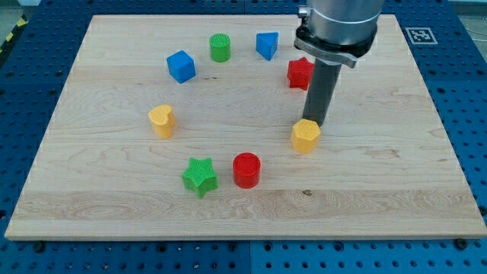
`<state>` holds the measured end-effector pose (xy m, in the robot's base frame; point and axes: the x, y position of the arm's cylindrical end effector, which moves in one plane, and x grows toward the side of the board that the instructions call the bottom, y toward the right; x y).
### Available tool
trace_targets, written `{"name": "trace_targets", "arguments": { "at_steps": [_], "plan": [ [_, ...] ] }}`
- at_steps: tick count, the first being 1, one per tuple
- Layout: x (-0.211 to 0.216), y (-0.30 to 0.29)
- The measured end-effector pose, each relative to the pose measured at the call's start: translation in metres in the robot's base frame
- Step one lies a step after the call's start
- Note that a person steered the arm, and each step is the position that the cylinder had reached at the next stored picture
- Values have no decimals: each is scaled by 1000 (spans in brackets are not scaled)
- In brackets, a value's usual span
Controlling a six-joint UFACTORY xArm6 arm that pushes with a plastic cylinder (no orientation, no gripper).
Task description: Move the red star above to the yellow hexagon
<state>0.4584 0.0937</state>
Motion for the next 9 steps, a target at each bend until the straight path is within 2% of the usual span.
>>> {"name": "trace_targets", "arguments": {
  "at_steps": [3,5,8,9],
  "plan": [
    [4,-29],
    [4,-27],
    [0,33],
    [-18,37]
  ]
}}
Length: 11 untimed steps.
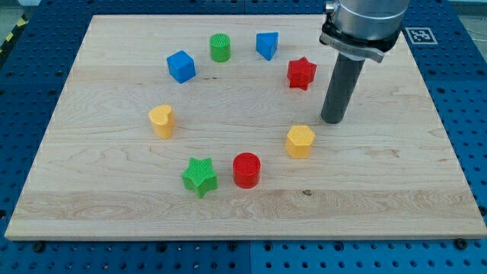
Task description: Move the red star above to the yellow hexagon
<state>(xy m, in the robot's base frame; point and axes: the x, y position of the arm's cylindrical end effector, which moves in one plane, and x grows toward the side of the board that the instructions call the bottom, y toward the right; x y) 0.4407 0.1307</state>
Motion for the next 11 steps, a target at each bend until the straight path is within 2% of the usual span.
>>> {"name": "trace_targets", "arguments": {
  "at_steps": [2,4,7,8,11],
  "plan": [
    [-57,17],
    [-69,68],
    [-147,51],
    [-160,42],
    [-155,6]
  ]
}}
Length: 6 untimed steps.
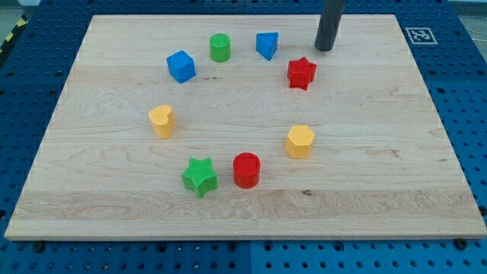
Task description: Move the red star above to the yellow hexagon
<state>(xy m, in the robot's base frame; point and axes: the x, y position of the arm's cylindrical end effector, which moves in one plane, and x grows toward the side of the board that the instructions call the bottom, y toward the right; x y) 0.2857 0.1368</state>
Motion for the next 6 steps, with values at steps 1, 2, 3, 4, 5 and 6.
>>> {"name": "trace_targets", "arguments": {
  "at_steps": [1,2,3,4,5,6],
  "plan": [
    [0,-9],
    [1,-19],
    [12,-29],
    [31,-33],
    [59,-33],
    [84,-33]
  ]
}}
